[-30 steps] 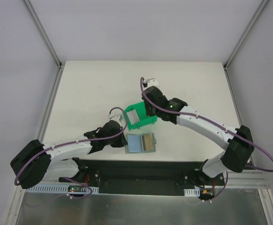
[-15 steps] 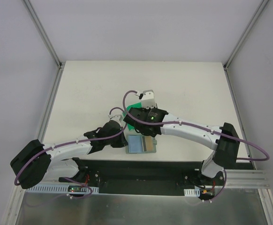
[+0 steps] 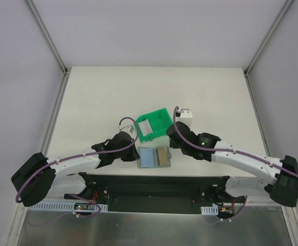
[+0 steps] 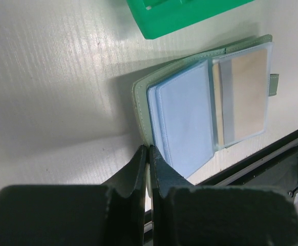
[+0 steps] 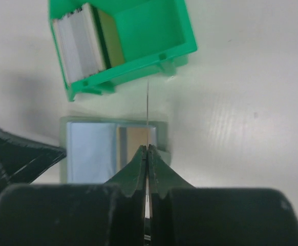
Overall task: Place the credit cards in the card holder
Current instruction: Pick up the credit card from the storage box, then insert the credit card into the card holder.
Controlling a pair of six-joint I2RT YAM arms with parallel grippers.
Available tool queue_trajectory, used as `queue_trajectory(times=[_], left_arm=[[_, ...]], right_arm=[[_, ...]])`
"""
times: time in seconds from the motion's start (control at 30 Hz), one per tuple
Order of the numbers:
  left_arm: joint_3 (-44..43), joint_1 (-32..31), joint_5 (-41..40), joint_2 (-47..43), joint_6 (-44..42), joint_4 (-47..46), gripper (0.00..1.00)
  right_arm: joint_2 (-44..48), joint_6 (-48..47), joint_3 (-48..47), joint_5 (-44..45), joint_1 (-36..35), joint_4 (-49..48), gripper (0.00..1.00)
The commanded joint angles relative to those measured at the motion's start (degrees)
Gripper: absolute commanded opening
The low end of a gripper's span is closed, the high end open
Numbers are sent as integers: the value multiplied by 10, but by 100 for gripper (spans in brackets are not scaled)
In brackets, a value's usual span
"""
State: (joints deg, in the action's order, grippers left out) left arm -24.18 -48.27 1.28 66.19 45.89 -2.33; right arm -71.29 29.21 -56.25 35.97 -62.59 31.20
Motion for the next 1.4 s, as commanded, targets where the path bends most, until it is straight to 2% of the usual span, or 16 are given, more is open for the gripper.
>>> queue_trajectory(times=[0.0, 0.17, 0.4, 0.83, 1.0, 1.17, 1.37], left_arm=[[-2, 5, -5, -12, 7, -6, 0], [1, 5, -7, -5, 10, -6, 0], [7, 5, -4, 2, 22, -12, 0], [19, 5, -8, 12, 36, -25, 0], [21, 5, -9, 12, 39, -25, 0], [26, 5, -9, 8, 42, -26, 0], [22, 5, -9, 11, 41, -26, 0]], right_arm=[[68, 12, 106, -240, 48, -199, 0], [57, 37, 181, -338, 58, -304, 0], [49, 83, 257, -354, 65, -407, 0], [-1, 121, 370, -463, 125, -588, 0], [-14, 138, 382, -478, 131, -635, 0], [4, 133, 381, -482, 140, -636, 0], [-23, 141, 379, -493, 143, -639, 0]])
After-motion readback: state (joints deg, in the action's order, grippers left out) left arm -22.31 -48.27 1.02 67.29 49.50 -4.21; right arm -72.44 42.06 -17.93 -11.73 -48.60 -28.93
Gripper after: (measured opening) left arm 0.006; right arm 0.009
